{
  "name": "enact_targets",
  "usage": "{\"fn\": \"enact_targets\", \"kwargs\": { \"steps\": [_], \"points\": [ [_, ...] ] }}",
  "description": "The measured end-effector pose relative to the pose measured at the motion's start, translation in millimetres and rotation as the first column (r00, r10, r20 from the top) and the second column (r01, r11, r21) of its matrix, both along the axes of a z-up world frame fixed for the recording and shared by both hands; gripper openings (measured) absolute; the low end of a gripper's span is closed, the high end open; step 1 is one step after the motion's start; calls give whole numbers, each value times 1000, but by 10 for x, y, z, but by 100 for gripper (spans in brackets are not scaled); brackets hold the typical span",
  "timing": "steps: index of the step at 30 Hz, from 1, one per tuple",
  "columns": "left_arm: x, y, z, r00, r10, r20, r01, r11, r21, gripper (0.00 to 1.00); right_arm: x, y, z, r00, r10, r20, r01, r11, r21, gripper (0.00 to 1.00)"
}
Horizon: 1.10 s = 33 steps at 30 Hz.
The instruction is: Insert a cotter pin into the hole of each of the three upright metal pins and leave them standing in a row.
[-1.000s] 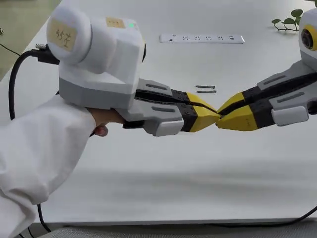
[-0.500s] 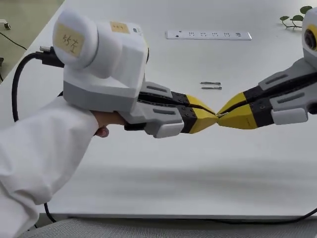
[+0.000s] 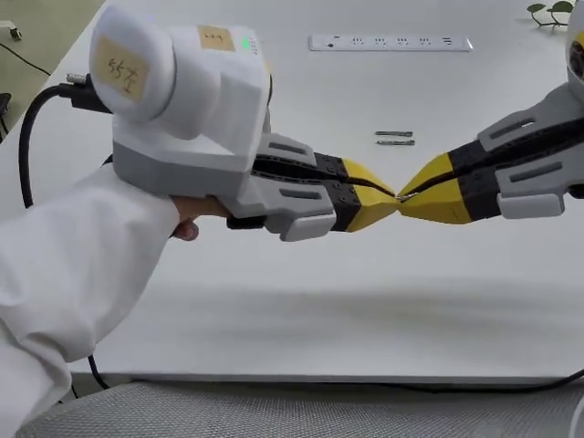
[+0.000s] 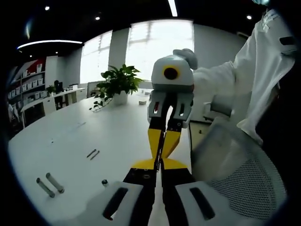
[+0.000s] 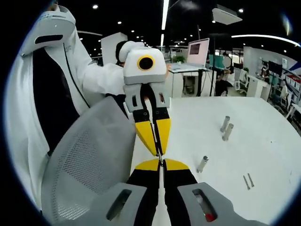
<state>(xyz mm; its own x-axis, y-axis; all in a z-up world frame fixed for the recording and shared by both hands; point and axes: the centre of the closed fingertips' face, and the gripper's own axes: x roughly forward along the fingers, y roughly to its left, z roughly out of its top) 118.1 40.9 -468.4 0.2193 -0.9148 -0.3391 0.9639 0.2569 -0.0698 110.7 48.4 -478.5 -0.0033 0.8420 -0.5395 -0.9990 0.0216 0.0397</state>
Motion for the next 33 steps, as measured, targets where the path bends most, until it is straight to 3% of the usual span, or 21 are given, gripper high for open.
{"fn": "enact_targets", "kwargs": {
  "steps": [6, 11, 19, 22, 28, 33],
  "points": [
    [82, -17, -45, 999, 13, 34, -14, 1000, 23, 7, 76, -14, -48, 1000, -31, 4, 31, 1000, 3, 0],
    [189, 25, -109, 999, 37, 28, -38, 998, 40, 14, 163, -49, -117, 997, -74, -2, 74, 997, -3, 0],
    [526, 200, -260, 990, 129, 62, -135, 985, 105, 18, 430, -150, -340, 991, -135, 15, 136, 989, -63, 0],
    [624, 260, -336, 988, 148, 39, -152, 981, 121, 18, 555, -159, -434, 989, -149, 15, 150, 986, -76, 0],
    [788, 334, -482, 986, 160, 50, -166, 971, 171, 17, 668, -138, -568, 989, -145, 4, 145, 985, -96, 0],
    [836, 349, -616, 989, 147, 27, -150, 965, 214, 16, 723, -99, -655, 988, -153, -7, 151, 983, -103, 0]
  ]
}}
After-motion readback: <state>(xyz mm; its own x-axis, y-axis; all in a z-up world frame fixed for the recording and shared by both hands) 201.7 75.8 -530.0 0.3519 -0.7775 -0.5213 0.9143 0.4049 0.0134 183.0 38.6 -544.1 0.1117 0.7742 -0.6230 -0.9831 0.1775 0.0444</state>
